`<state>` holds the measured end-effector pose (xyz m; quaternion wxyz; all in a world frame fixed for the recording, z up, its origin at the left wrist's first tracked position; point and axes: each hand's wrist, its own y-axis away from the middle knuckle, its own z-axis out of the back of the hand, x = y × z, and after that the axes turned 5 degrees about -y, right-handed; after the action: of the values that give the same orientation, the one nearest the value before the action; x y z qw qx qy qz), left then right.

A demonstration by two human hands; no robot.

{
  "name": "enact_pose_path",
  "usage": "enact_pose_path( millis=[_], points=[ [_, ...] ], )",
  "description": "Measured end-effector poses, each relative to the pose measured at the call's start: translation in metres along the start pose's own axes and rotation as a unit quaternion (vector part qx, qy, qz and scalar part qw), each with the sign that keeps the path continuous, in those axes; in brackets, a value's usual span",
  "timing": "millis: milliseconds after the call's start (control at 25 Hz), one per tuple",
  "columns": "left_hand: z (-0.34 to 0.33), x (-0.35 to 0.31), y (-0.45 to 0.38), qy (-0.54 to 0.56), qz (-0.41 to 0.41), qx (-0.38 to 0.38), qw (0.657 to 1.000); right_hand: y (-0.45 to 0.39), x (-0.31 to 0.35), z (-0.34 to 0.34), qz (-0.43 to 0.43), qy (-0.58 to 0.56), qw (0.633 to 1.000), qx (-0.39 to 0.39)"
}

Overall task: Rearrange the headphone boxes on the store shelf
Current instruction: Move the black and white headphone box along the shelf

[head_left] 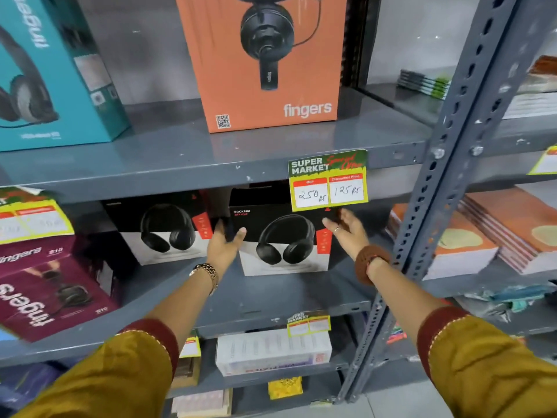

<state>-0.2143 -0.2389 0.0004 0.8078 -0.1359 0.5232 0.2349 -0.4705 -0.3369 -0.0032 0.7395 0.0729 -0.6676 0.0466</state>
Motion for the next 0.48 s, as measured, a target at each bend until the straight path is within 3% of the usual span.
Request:
enact_pose_path(
  millis=[240, 480],
  points=[
    [-0.001, 0.001, -0.024, -0.038, -0.026, 0.063, 0.997, -0.020, -0.014, -0.016, -0.020, 0.060, 0.998, -0.004],
    [0.001, 0.008, 0.008, -0.036, -0.051, 0.019, 0.998, 0.016, -0.013, -0.009, 0.019, 0.090, 0.996, -0.008]
  ],
)
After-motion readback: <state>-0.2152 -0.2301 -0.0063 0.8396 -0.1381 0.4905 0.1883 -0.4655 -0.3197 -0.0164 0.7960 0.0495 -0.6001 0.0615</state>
